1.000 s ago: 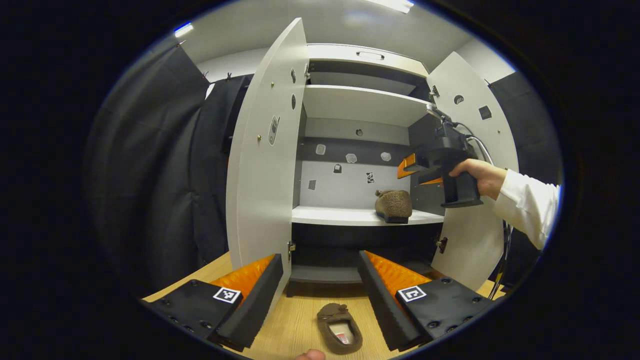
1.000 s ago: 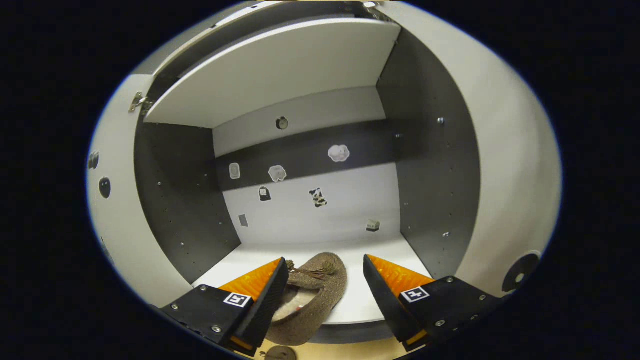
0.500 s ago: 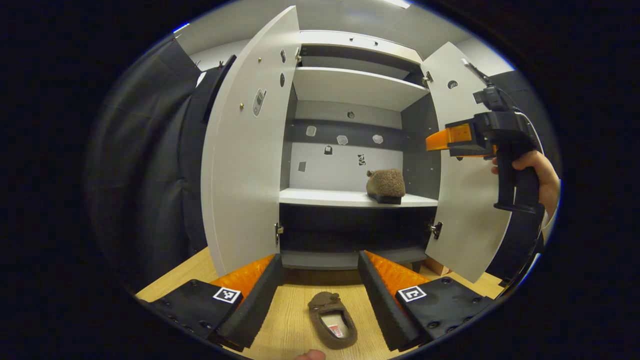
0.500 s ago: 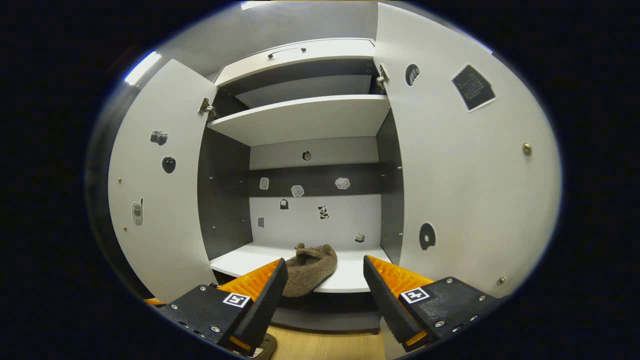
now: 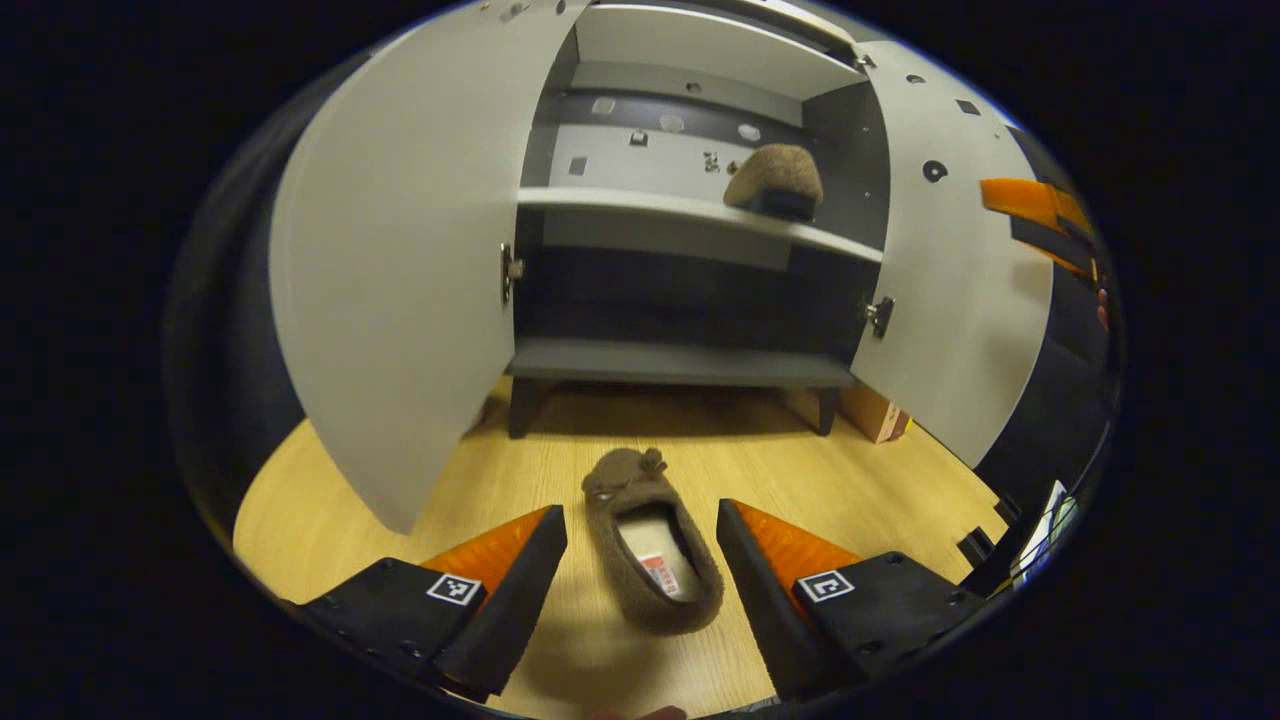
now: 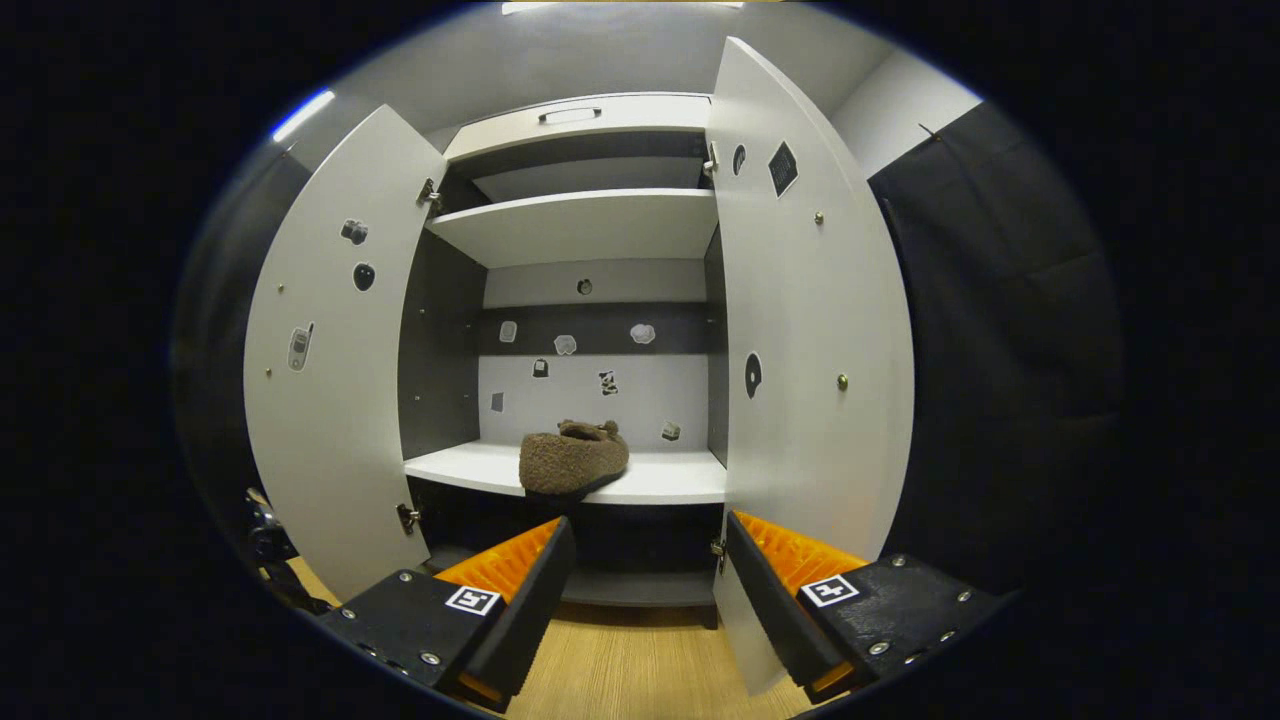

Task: Grab one shoe with the right hand and put it into the shoe cabinet, grab the other shoe with the left hand and put it into the shoe cabinet; then close the right door with the right hand and the left door with the left hand.

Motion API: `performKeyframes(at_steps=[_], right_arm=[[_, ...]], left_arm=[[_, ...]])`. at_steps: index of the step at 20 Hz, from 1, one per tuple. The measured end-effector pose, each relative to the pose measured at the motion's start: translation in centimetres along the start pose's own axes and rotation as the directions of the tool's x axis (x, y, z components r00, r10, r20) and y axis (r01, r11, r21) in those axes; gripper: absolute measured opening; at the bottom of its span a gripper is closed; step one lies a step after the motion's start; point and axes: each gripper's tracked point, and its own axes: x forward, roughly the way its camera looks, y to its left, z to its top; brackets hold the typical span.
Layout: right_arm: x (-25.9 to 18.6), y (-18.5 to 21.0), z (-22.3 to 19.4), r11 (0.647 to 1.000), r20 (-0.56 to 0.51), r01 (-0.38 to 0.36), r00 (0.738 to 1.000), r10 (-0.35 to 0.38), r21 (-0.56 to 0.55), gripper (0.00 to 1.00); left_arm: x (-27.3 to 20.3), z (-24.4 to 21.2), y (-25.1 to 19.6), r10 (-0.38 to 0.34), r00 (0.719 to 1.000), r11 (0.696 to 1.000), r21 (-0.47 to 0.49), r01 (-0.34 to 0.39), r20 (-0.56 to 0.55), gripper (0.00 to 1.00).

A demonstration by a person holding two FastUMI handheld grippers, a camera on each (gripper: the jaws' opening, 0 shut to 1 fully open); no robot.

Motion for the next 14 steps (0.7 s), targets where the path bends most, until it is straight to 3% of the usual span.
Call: performKeyframes(at_steps=[3, 6, 12, 14], right_arm=[[-0.8, 0.1, -0.4, 0.999, -0.019, -0.004, 1.0, 0.005, 0.037, 0.94], [-1.1, -0.7, 0.1, 1.0, -0.012, 0.023, 1.0, -0.023, 0.011, 0.94], [-0.7, -2.0, 0.6, 0.998, -0.005, 0.06, 0.998, -0.06, 0.01, 0.93], [-0.6, -2.5, 0.6, 0.998, -0.008, 0.069, 0.998, -0.069, 0.005, 0.93]], left_arm=[[4.0, -3.0, 3.0, 0.043, 0.994, 0.999, -0.025, -0.046, -0.101, 1.0], [7.0, -4.6, 3.8, 0.022, 0.983, 0.998, -0.052, -0.032, -0.183, 1.0], [11.9, -2.0, 4.5, 0.043, 0.991, 0.999, 0.018, -0.041, -0.127, 1.0], [12.3, -1.6, 3.5, 0.025, 0.995, 0.999, 0.026, -0.023, -0.099, 0.93]])
